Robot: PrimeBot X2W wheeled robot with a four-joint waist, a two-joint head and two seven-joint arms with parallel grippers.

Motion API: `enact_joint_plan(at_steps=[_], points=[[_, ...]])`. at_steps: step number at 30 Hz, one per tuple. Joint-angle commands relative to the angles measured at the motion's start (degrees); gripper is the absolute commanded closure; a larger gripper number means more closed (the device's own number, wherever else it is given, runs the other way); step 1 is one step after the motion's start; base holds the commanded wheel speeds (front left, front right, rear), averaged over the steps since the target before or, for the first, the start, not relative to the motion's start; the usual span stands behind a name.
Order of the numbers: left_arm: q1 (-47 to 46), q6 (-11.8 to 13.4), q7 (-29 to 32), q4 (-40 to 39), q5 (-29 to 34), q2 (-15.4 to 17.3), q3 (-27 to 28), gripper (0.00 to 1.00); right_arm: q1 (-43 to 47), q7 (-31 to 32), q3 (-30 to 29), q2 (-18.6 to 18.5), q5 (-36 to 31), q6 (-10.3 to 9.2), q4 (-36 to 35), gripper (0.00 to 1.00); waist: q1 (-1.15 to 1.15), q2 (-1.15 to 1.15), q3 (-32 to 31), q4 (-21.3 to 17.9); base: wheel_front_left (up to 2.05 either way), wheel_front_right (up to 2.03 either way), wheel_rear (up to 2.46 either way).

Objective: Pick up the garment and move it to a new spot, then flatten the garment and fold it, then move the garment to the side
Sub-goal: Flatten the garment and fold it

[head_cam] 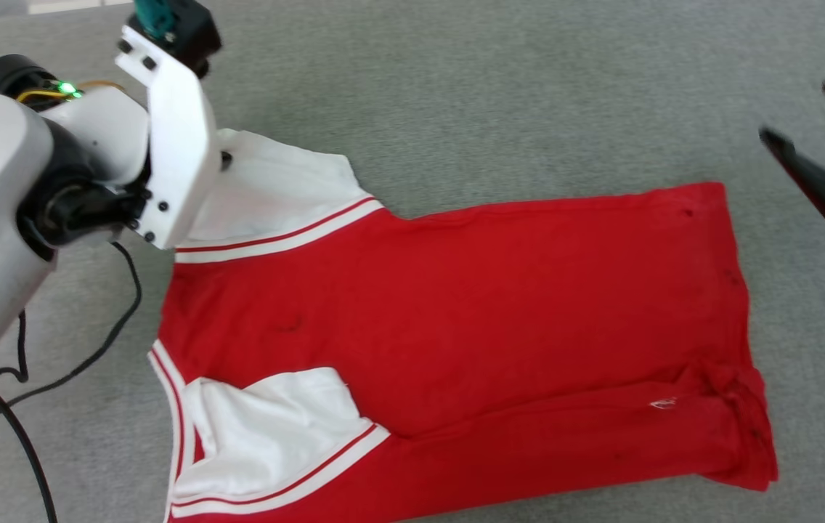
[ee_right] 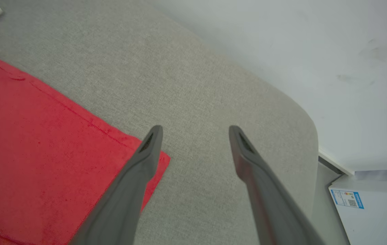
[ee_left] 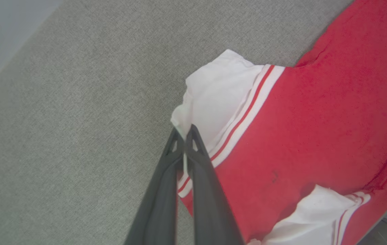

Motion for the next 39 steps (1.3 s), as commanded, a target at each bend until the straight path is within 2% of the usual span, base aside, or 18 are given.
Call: enact_joint_plan(at_steps=[1, 3, 6, 10, 14, 21, 22, 23, 24, 31, 39], points=[[0.35, 0.01, -0.61, -0.81, -0.06, -0.18, -0.64, 1.0, -2.51, 4.35, 2.47, -1.8, 2.71, -0.04, 0.87, 0.0, 0.0, 0.0, -0.3, 1.26, 0.0, 0.0, 0.0], [-0.4, 0.02, -1.12, -2.02, 0.17, -0.31, -1.37, 1.0, -5.78, 11.18, 6.42, -4.35, 7.0, -0.05, 2.27, 0.0, 0.0, 0.0, 0.12, 2.11, 0.0, 0.0, 0.0], [-1.45, 0.02, -2.12, -3.4, 0.09, -0.78, -2.17, 1.0, -9.91, 19.14, 10.46, -6.0, 12.62, -0.04, 5.37, 0.0, 0.0, 0.0, 1.13, 3.36, 0.0, 0.0, 0.0], [-3.04, 0.01, -3.1, -4.41, 0.69, -0.96, -3.03, 1.0, -13.53, 25.66, 13.13, -4.57, 17.21, -0.04, 10.16, 0.0, 0.0, 0.0, 2.98, 4.77, 0.0, 0.0, 0.0], [-4.32, 0.01, -3.63, -4.73, 1.07, -0.82, -4.21, 1.0, -14.55, 26.78, 15.9, -2.61, 18.08, -0.04, 14.13, 0.0, 0.0, 0.0, 4.82, 5.66, 0.0, 0.0, 0.0], [-5.66, 0.01, -5.41, -4.18, 0.94, -0.85, -5.65, 1.0, -11.73, 23.99, 22.19, 0.39, 19.35, -0.03, 19.71, 0.0, 0.0, 0.0, 6.45, 6.42, 0.0, 0.0, 0.0], [-5.75, 0.01, -5.69, -4.03, 0.91, -0.8, -5.88, 1.0, -11.67, 22.93, 22.47, 0.86, 19.66, -0.03, 20.38, 0.25, 0.0, 0.0, 6.36, 6.4, 0.0, 0.0, 0.0], [-5.72, 0.01, -6.16, -3.92, 0.77, -0.77, -6.0, 1.0, -11.79, 21.8, 22.7, 1.32, 19.97, -0.03, 20.84, 0.79, 0.0, 0.0, 6.15, 6.34, 0.0, 0.0, 0.0], [-5.54, 0.01, -6.55, -3.72, 0.64, -0.72, -6.14, 1.0, -12.08, 20.54, 22.78, 1.42, 20.22, -0.03, 21.29, 1.0, 0.0, 0.0, 5.74, 6.29, 0.0, 0.0, 0.0], [-2.87, 0.01, -10.01, -3.71, -0.36, 0.52, -7.4, 1.0, -13.09, 10.98, 23.08, -0.13, 22.33, -0.03, 21.16, 1.0, 0.0, 0.0, -0.27, 5.6, 0.0, 0.0, 0.0], [3.78, 0.88, -13.08, -9.69, -2.28, 5.28, -8.18, 1.0, -7.38, 2.4, 26.13, -3.85, 25.44, -0.03, 18.02, 1.0, 0.0, 0.0, -8.1, 5.6, 0.0, 0.0, 0.0]])
